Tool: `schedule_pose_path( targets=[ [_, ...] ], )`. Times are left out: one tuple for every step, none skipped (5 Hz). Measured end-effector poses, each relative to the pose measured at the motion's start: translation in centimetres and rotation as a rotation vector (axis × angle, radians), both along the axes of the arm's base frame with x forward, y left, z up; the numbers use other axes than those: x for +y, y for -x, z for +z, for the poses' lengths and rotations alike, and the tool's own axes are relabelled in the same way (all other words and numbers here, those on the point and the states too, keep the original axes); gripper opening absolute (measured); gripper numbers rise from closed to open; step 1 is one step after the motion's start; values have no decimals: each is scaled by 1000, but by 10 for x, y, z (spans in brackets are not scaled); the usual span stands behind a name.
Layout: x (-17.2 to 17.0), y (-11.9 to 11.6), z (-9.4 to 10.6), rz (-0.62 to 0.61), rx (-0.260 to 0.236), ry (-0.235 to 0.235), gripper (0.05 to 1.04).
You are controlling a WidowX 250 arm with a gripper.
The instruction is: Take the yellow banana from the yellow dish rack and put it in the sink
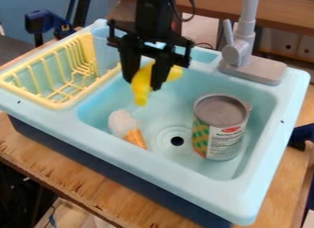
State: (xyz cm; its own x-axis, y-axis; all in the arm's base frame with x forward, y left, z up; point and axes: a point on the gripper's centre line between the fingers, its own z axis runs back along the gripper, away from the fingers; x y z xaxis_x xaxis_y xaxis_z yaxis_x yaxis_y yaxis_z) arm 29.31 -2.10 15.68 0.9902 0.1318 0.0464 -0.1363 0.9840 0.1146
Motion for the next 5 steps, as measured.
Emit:
schedule_pose_path(
  targets=[
    [-5, -4, -13, 0, 27, -2, 547],
    [-8, -10, -27, 2, 50, 4, 547],
    [-8, -17, -35, 6, 51, -3, 546],
    [-9, -21, -45, 7, 58, -2, 547],
    [-10, -27, -50, 30, 47, 0, 547]
  ],
)
